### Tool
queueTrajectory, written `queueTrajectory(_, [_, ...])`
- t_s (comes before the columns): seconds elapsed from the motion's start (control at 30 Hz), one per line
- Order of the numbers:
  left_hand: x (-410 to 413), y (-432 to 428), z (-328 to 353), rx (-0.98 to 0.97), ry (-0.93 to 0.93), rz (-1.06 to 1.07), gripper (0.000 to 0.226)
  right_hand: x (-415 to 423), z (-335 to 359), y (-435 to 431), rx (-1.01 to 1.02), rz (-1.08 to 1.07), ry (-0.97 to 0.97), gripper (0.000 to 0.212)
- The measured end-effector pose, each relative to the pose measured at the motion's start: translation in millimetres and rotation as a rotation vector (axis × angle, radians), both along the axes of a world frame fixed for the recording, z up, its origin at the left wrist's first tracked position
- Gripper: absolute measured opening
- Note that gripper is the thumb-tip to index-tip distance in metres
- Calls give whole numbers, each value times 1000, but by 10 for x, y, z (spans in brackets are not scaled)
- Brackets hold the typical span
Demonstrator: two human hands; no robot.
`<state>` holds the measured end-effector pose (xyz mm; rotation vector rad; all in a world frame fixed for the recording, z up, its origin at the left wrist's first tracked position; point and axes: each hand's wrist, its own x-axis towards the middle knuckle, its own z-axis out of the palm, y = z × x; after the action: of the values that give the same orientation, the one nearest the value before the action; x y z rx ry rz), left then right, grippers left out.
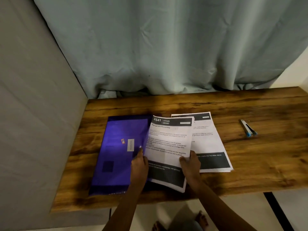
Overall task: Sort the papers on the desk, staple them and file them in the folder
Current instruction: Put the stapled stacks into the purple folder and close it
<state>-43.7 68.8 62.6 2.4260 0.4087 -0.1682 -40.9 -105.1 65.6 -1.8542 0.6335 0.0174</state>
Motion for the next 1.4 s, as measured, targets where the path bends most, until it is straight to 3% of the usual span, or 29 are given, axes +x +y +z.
queueTrajectory(0.33, [5, 4, 40, -7, 57, 18, 51, -49, -16, 38, 68, 27, 61, 30])
queueTrajectory(0.53, [-8, 27, -42, 98, 71, -12, 54, -121, -56, 69, 75, 127, 96, 33])
queueTrajectory(0.67, [-83, -13, -21, 66, -25, -9, 89, -84, -36, 82, 58, 160, 115, 32])
queueTrajectory(0.77, [-118, -43, 50, 175, 22, -40, 54, -59, -13, 120, 59, 179, 111, 30])
queueTrajectory(1.13, [-116, -110, 6, 137, 66, -97, 62, 192, -65, 392, 66, 230, 89, 25])
queueTrajectory(1.27, [-103, -109, 18, 119, 78, -84, 65, 282, -116, 577, 214, 198, 161, 14])
queueTrajectory(1.4, [-91, -130, 43, 136, 80, -58, 60, 360, -141, 737, 338, 204, 185, 26])
